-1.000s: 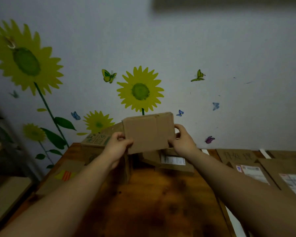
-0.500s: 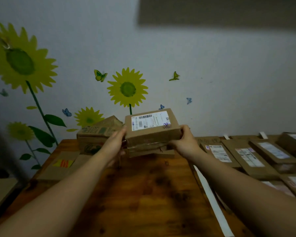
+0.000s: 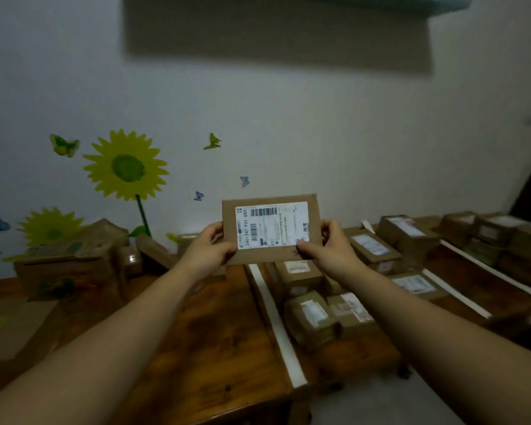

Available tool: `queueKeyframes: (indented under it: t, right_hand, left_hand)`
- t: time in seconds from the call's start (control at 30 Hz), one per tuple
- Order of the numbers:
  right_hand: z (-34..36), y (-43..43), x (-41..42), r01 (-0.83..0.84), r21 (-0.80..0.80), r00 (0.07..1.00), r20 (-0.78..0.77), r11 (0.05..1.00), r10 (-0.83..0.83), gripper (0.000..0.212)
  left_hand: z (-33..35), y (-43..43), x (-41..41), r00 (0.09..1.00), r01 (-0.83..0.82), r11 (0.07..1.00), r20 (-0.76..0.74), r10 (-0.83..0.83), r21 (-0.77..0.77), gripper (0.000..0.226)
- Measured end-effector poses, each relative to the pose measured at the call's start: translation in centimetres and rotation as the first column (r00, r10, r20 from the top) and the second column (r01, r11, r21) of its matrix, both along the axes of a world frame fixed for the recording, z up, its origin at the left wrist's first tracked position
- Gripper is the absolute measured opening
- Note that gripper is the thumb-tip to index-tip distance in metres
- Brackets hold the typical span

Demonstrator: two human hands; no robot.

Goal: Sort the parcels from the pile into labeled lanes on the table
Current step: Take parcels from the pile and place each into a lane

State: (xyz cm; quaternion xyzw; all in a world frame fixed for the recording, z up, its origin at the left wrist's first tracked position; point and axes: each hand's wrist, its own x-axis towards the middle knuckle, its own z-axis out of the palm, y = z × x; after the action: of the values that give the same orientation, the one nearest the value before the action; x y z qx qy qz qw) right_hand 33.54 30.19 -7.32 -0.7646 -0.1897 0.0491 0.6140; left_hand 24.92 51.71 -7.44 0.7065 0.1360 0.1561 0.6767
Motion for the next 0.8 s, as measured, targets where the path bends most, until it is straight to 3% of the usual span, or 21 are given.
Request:
queueKeyframes:
  t: [0.1,0.2,0.37,0.53,0.67,0.8]
  right_hand:
    - [-0.2,-6.8,1.3,0.071,-0.054,0.997,0.003,0.996,-0.071,0.046]
    - [-0.9,-12.8,1.8,0.116,-0.094,0.993,-0.006,0.989,-0.117,0.052]
    - [-2.6,-19.7,2.6,0.113,-0.193,0.994,0.022,0.975,-0.111,0.079]
    - [-4.7,-21.7,4.2,0.218,-0.288,0.975,0.027,0.933,-0.219,0.071]
    - [-6.4,-21.4,6.0,0.145,-0.257,0.975,-0.128,0.956,-0.182,0.072]
    - [-8.9,-20.6,8.7,0.014,-0.373,0.973,-0.208,0.928,-0.098,0.061]
  left_hand:
    - [0.1,-6.8,2.2,0.996,0.084,0.994,-0.009,-0.084,0.067,0.052]
    - [-0.4,-12.8,4.7,0.987,0.160,0.987,-0.010,-0.160,-0.033,0.055]
    - [-2.2,-19.4,7.9,0.986,0.140,0.990,-0.086,-0.142,-0.027,0.049]
    - [-4.3,-21.4,9.6,0.949,0.193,0.972,-0.277,-0.149,0.137,0.044]
    - [-6.6,-21.2,10.9,0.898,0.289,0.941,-0.391,-0.202,0.177,0.038]
    - [-9.4,-20.8,12.6,0.870,0.323,0.934,-0.436,-0.230,0.151,0.048]
